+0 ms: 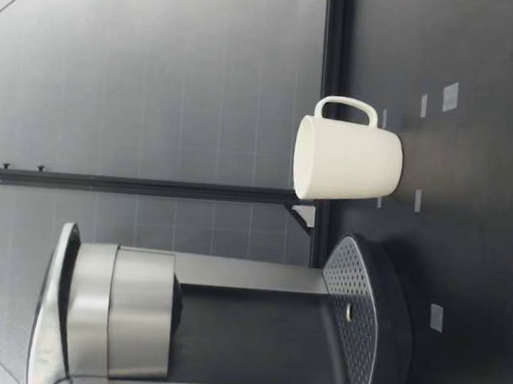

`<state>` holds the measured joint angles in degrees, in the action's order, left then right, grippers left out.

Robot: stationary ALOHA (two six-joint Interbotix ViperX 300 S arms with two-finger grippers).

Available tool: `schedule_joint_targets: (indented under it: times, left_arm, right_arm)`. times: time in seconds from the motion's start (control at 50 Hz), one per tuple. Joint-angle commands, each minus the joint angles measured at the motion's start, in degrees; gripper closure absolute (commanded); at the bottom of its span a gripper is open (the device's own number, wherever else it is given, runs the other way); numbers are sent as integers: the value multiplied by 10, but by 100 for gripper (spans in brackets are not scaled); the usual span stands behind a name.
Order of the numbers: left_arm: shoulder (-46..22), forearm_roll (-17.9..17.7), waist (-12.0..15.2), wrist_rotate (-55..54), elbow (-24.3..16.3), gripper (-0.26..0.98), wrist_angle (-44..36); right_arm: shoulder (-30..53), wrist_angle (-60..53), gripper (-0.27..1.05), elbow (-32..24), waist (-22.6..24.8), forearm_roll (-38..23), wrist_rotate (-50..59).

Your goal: Place the coffee capsule inside the capsule container, then place the cup onto the center of the cup tray.

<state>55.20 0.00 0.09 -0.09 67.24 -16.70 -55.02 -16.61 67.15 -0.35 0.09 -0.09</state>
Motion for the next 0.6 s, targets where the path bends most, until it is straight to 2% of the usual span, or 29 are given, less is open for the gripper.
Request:
schedule_joint_targets:
  times: [0.0,0.04,0.12,0.42,0.58]
  left_arm:
    - [3,1,12,5,-9,58,-11]
    - [3,1,12,5,-9,62,-13]
    - [2,1,12,5,-6,67,-15]
    - [-6,1,12,4,-2,67,-12]
    - [-8,1,12,5,0,67,-11]
  right_arm:
    - [4,-5,72,-7,-2,0,1]
    - [12,-5,77,-10,-2,0,1]
    - [36,-4,79,-18,-2,0,3]
    - [192,46,79,-90,0,0,4]
    - [265,100,79,-130,23,1,2]
